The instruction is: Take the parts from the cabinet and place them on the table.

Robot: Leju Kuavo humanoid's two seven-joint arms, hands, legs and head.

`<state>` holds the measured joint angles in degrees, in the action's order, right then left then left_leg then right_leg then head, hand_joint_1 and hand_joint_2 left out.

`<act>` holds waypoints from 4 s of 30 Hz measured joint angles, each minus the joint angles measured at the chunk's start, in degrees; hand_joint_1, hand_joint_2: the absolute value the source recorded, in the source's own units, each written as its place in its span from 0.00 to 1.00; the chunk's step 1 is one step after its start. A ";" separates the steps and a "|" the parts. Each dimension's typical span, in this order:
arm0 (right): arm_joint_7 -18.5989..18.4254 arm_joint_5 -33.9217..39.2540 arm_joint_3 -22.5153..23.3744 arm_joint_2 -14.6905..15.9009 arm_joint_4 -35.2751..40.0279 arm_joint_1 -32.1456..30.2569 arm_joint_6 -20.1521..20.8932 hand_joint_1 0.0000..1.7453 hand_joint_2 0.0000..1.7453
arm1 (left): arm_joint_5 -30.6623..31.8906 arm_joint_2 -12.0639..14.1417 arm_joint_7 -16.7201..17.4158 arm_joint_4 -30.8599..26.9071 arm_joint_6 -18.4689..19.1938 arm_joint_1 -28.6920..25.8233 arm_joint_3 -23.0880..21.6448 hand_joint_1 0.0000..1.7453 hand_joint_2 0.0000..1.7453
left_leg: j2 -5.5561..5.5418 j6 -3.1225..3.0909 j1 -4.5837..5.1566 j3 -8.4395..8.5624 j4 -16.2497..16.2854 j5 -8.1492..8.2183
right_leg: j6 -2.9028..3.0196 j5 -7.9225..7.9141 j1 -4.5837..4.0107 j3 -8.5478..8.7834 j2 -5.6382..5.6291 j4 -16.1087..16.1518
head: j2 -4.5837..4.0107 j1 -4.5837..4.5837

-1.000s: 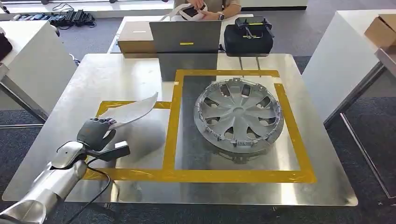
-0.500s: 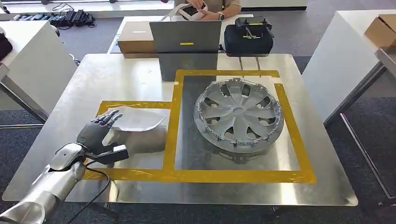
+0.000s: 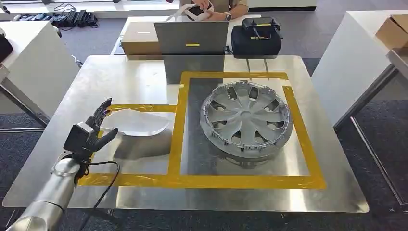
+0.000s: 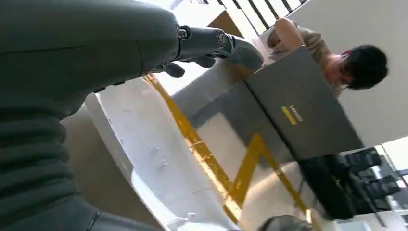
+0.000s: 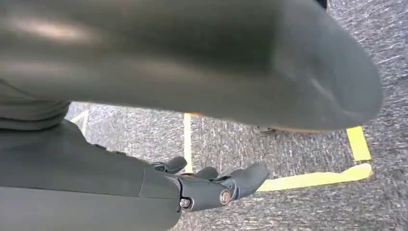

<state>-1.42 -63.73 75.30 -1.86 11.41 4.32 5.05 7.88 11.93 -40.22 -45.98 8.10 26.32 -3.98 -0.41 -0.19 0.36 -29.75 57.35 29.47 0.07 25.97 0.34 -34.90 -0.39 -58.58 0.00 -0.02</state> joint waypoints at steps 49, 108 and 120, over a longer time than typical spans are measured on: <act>-0.24 -1.27 0.00 0.66 0.00 0.39 0.07 0.00 0.00 | -17.48 -3.04 2.12 -27.29 12.31 -13.65 8.31 0.00 0.00 | 0.24 2.29 -1.33 -4.66 8.85 5.25 | 1.04 0.65 0.64 0.42 0.06 -0.37 | 0.00 -0.33; 1.09 -0.22 -0.07 0.55 0.00 0.46 -0.66 0.00 0.00 | -6.26 -6.25 0.24 -14.47 4.53 -26.34 19.39 0.00 0.00 | 0.76 0.23 -0.10 -6.13 0.37 -7.05 | 0.99 3.61 -0.80 7.26 0.40 2.57 | 0.00 0.20; 0.65 1.49 -0.07 0.11 0.00 0.51 -0.66 0.00 0.00 | 7.42 -5.77 1.74 14.45 -7.81 -21.82 25.05 0.00 0.00 | 0.29 0.80 -0.75 3.43 0.35 2.61 | -0.40 -3.33 -0.30 -1.87 0.68 0.67 | 0.00 -0.59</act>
<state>-0.77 -62.25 75.23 -1.75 11.41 4.83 4.39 15.30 6.16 -38.48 -31.53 0.29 4.50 21.07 -0.12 0.61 -0.39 -26.32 57.70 32.08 -0.33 22.64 0.04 -36.77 0.28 -57.91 0.00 -0.62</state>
